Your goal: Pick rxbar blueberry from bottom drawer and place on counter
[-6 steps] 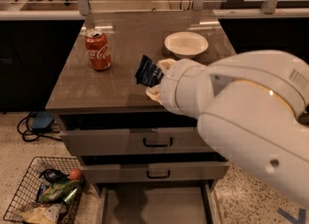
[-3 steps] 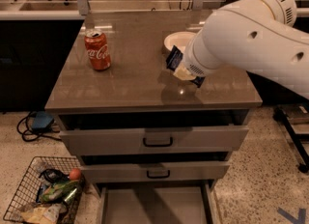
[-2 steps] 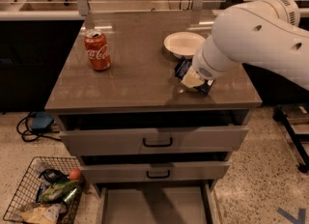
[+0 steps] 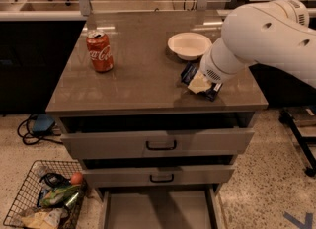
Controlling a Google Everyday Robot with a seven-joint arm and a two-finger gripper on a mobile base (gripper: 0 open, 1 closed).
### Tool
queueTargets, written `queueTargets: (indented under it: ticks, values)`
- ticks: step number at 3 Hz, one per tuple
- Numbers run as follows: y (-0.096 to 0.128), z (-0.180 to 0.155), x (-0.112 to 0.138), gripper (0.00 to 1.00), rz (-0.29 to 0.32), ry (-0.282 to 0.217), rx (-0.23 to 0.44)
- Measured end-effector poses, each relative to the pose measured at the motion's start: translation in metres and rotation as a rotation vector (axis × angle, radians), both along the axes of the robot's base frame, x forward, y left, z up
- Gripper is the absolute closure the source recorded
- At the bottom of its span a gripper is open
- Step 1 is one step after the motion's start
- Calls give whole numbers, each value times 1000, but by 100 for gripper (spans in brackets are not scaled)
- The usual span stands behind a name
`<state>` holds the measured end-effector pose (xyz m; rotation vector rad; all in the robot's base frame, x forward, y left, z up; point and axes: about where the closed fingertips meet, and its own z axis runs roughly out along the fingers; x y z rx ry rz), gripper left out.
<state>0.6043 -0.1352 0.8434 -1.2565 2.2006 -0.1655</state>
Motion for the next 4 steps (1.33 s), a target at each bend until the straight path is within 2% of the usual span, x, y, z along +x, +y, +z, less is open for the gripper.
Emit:
queueTargets:
  ticks: [2,3,4]
  values:
    - [0,-1,0,20,0,2,-1]
    - [0,-2,-1,0,0,3,-1]
    - [0,-2,-1,0,0,3,-2]
